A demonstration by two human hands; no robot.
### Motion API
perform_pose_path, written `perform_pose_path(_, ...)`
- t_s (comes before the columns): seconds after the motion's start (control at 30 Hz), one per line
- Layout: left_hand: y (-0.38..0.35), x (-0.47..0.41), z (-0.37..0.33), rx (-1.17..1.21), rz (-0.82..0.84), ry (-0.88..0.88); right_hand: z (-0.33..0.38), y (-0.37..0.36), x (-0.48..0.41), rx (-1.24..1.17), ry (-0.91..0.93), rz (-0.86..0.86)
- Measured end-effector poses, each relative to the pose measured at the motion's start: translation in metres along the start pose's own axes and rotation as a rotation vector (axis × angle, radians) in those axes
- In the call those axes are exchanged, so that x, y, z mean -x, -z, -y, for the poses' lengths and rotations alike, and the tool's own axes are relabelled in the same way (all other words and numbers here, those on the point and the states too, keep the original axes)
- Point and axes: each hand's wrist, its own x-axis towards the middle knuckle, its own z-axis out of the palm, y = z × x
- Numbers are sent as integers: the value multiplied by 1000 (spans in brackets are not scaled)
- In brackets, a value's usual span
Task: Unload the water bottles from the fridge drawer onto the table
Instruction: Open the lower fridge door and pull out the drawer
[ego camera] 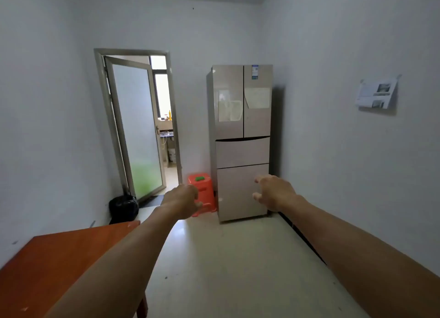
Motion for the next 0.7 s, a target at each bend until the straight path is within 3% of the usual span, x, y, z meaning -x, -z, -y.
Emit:
perform_pose_path(0.33, -77, -86, 22, -2, 137, 42, -24, -75, -87, 32, -40, 142)
perform_pose_path(0.7, -137, -284, 30, -7, 155, 93, -84, -136, -293, -24, -2, 185)
